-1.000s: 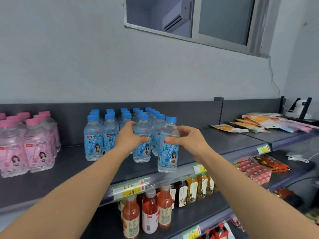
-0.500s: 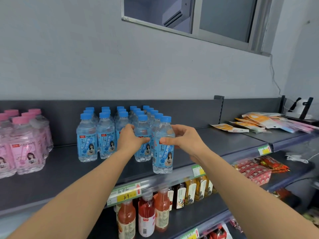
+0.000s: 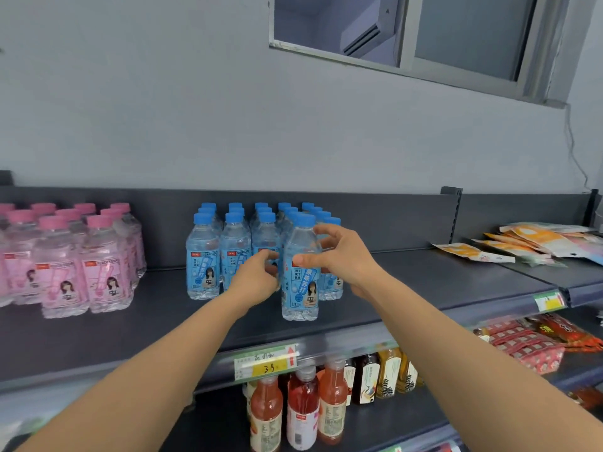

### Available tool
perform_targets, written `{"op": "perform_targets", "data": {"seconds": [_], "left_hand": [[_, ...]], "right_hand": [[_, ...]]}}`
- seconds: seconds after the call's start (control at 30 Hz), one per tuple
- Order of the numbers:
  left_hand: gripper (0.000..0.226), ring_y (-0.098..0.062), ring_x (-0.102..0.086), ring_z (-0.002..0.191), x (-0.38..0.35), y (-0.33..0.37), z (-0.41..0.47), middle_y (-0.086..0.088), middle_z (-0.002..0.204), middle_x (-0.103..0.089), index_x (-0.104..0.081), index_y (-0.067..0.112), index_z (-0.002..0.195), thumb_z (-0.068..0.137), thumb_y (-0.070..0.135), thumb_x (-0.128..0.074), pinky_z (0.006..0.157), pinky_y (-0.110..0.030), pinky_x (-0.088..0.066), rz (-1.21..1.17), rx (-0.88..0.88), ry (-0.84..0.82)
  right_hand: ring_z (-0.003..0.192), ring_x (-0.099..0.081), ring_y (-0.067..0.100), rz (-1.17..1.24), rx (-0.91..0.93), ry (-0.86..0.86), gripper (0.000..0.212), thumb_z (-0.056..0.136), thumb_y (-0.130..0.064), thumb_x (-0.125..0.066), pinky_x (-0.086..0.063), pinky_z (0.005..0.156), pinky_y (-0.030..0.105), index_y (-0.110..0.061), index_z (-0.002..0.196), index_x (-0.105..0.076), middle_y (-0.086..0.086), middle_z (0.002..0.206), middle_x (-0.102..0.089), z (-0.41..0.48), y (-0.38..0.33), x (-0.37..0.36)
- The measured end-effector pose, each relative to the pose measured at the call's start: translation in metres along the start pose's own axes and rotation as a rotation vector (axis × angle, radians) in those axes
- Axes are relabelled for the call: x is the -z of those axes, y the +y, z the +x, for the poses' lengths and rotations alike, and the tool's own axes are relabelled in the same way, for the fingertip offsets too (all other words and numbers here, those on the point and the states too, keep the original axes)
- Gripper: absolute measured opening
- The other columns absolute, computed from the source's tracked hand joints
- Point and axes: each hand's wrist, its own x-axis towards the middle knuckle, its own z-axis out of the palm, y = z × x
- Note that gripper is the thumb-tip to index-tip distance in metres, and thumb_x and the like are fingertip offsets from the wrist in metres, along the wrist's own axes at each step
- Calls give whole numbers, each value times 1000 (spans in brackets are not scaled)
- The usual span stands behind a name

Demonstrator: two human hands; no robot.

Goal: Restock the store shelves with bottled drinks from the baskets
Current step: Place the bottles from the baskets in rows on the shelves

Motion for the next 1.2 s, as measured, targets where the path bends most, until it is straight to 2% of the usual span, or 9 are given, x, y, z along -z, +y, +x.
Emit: {"op": "perform_targets", "data": {"seconds": [0.1, 0.23, 0.4, 0.53, 0.67, 0.87, 0.97, 1.1, 1.2], "left_hand": [[41, -20, -61, 100, 15, -8, -11, -2, 107, -63, -53, 19, 122, 85, 3, -62, 87, -36, -52, 5, -16, -60], [49, -19, -63, 95, 32, -20, -21, 1, 103, -63, -54, 17, 124, 80, -2, -62, 83, -34, -54, -24, -7, -90], [44, -16, -62, 97, 40, -29, -23, 1, 111, -63, -52, 25, 117, 81, 6, -70, 84, -33, -54, -75, 25, -106], [48, -14, -62, 100, 37, -33, -22, 5, 115, -62, -52, 27, 124, 83, 10, -70, 88, -34, -54, -95, 34, -114], [42, -15, -61, 102, 33, -31, -17, 4, 116, -62, -54, 30, 117, 83, 12, -70, 94, -42, -52, -104, 37, -108], [56, -20, -57, 111, 29, -29, -14, 0, 126, -57, -48, 23, 133, 83, 13, -70, 98, -44, -49, -101, 48, -92], [57, -21, -58, 111, 27, -28, -14, 0, 127, -55, -47, 22, 134, 83, 12, -70, 98, -44, -49, -99, 49, -87], [53, -18, -59, 101, 24, -26, -17, 1, 121, -56, -48, 19, 133, 85, 11, -68, 91, -36, -51, -78, 26, -66], [47, -15, -56, 97, 22, -21, -20, 9, 109, -52, -47, 16, 130, 87, 11, -65, 81, -30, -47, 5, -15, -32]], "right_hand": [[101, -61, 15, -106, 52, 20, 76, 66, -25, -88, -53, 93, 39, -19, 132, -53, -3, 115, -59, 10, -11, -19], [94, -56, 9, -255, 117, 0, 80, 68, -28, -86, -49, 96, 34, -13, 137, -50, 0, 128, -58, 22, -20, -42], [120, -56, 19, -430, 117, -11, 83, 69, -37, -85, -44, 101, 35, -13, 140, -48, 2, 135, -58, 34, -18, -60], [117, -59, 21, -510, 117, 17, 82, 71, -39, -83, -47, 101, 38, -13, 141, -47, 2, 133, -59, 36, -12, -68], [98, -67, 20, -583, 127, 60, 72, 73, -40, -81, -52, 91, 36, -11, 133, -54, 4, 122, -65, 40, -12, -70], [105, -61, 22, -677, 156, 130, 68, 69, -44, -82, -49, 84, 32, -10, 124, -60, 6, 122, -61, 46, -6, -72], [97, -60, 21, -727, 159, 137, 65, 69, -46, -82, -47, 75, 29, -10, 120, -62, 6, 116, -59, 48, -7, -72], [83, -50, 17, -778, 166, 157, 46, 73, -44, -79, -39, 69, 27, -11, 99, -61, 2, 100, -51, 45, -4, -70], [101, -59, 20, -733, 206, 169, 46, 82, -32, -75, -46, 82, 30, -13, 120, -61, 4, 114, -59, 38, -1, -67]]}}
